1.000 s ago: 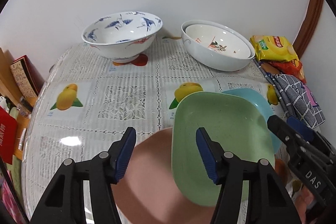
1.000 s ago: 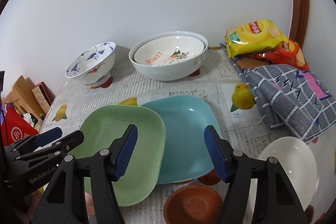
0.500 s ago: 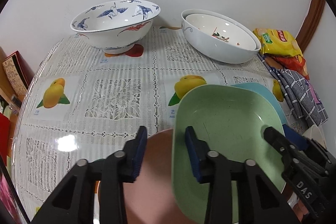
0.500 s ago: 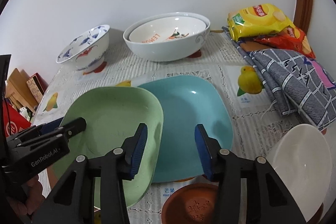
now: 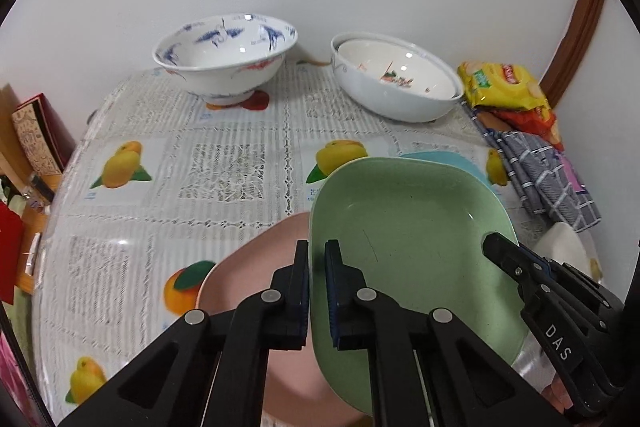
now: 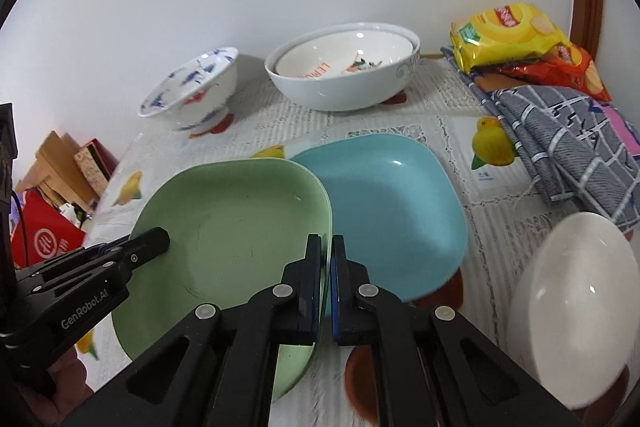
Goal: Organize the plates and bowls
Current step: 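Lift the green plate with the right tool off the pink plate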
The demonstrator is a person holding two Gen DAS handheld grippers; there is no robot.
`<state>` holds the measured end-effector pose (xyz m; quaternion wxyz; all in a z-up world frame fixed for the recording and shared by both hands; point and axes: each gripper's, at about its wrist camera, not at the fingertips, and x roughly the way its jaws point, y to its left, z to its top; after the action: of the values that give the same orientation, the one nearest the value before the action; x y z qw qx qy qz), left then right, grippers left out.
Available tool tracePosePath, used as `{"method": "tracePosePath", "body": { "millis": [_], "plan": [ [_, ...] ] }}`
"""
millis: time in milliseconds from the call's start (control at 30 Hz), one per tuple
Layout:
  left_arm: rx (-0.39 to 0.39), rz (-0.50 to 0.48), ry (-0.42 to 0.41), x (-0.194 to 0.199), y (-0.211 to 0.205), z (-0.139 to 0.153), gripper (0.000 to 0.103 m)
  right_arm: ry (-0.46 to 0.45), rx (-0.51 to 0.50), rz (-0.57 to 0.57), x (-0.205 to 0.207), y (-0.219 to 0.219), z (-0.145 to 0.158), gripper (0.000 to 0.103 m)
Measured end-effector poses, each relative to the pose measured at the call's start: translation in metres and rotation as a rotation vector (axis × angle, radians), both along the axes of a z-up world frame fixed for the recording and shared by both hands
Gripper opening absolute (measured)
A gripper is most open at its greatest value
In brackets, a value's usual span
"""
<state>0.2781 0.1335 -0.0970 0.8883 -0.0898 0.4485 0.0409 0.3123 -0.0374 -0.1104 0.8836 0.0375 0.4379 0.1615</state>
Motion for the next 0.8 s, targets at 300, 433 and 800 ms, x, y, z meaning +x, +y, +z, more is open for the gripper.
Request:
{"method": "tracePosePath", "body": {
  "millis": [300,433,800],
  "plan": [
    [-0.022,0.012,-0.05,-0.056,-0.008,0.038,0.008,-0.037,0.018,-0.018,-0.057,-0.012,0.045,0.004],
    [-0.031,0.016,-0.058,-0.08,-0.014,0.049,0.008,-0.046,0.025,-0.028,-0.08,-0.018,0.057,0.003],
    [-0.032,0.031,-0.071,-0.122,-0.021,0.063,0.008,-0.05,0.045,-0.027,-0.118,-0.03,0.073,0.003]
  ]
}}
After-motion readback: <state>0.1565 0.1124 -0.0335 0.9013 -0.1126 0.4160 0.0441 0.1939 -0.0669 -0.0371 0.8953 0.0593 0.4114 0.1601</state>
